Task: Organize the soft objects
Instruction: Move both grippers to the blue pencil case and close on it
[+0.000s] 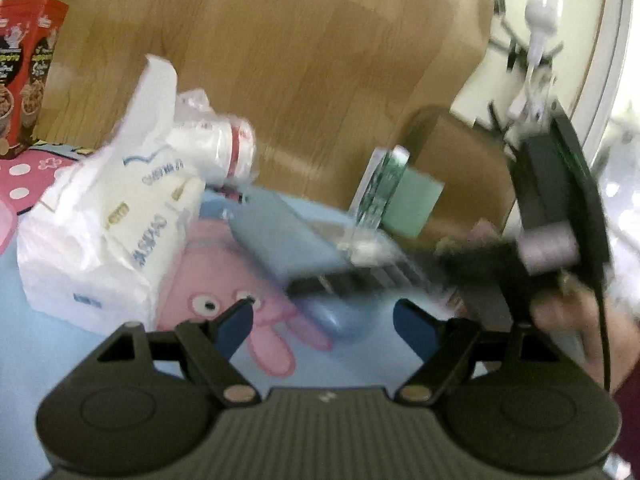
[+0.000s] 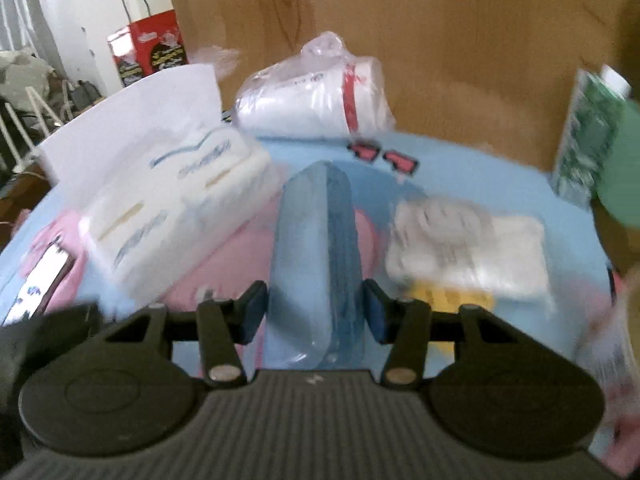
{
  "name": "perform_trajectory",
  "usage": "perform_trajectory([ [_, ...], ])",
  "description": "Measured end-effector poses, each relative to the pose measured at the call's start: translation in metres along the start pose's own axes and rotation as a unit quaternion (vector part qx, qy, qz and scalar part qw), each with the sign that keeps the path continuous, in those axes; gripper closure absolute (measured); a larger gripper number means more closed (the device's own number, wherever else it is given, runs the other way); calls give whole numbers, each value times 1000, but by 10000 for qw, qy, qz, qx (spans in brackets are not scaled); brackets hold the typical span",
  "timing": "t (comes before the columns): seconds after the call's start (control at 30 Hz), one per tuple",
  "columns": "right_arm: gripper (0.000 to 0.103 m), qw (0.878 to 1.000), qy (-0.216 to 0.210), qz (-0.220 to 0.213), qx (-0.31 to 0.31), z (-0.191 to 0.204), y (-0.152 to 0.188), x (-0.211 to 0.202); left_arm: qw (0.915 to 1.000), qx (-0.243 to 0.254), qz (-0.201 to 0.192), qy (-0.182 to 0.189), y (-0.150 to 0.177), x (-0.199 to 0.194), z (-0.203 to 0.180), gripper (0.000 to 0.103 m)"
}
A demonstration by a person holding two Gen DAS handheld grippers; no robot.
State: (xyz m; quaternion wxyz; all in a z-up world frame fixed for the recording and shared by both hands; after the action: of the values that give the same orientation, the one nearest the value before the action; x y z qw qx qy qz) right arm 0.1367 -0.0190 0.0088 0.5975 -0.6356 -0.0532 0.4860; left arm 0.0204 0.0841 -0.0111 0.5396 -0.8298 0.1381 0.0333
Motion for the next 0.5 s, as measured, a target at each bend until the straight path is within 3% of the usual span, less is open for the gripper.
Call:
perform_trajectory([
  [0.07,49,9991,28,-25,413,-10,9,-15,9989,-77,202,407,5,2,-7,17],
  [0.2,49,9934,60,-192,1130,-32,38,-54,9932,804,255,807,19,-2,-42,14],
  [0.33,49,9840,30,-478,1717,-46,72,-97,9861,1139,341,1159,28,-9,-59,13],
  [0.5,49,9763,120,-804,2005,-48,106,-146,9928,534,437,980,22,-3,-40,13],
])
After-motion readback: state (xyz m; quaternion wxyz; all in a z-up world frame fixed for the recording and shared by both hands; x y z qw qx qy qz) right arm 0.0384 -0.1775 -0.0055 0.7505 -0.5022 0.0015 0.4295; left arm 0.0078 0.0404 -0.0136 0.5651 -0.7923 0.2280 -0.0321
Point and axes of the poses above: each gripper's, at about its wrist camera, not at the fingertips, and x roughly the way its jaws point, z to its left, y to its underside, the point moved 4 cm from there along x, roughly the way its jaws point, and after that the axes turned 13 degrees about -z, right-handed, at the moved point
